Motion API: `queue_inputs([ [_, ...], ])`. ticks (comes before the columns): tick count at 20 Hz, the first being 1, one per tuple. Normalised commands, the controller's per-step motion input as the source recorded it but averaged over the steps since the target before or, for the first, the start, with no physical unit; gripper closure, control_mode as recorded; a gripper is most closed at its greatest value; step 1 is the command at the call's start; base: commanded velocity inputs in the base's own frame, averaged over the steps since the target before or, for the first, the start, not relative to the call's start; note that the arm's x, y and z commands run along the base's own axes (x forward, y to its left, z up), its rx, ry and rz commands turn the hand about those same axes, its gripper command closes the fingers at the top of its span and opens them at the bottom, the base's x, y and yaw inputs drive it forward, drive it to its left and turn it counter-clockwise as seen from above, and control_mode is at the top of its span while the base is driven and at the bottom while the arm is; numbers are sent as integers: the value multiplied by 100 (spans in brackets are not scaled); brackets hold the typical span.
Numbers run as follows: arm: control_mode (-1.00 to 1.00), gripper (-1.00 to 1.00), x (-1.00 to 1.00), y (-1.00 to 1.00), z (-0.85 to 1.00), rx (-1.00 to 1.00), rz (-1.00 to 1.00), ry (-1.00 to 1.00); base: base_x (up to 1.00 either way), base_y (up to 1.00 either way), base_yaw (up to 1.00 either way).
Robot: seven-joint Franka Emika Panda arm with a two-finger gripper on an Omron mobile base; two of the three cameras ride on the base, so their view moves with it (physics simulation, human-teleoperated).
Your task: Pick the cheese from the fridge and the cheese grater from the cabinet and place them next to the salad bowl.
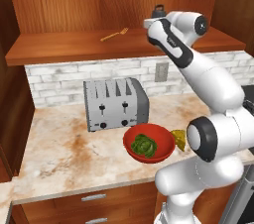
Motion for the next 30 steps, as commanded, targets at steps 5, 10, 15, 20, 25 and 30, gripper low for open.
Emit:
queue_inputs([
  [5,-100,100,-70,0,31,0,-1,0,0,0,0],
  [10,-100,100,-100,28,16,0,-2,21,0,0,0],
  [15,-100,100,-100,56,-9,0,-6,29,0,0,0],
  [20,-100,100,-100,87,-43,3,-19,1,0,0,0],
  [25,-100,100,-100,86,-66,0,-16,-19,0,0,0],
  [30,-100,100,-100,52,-99,0,-10,-44,0,0,0],
])
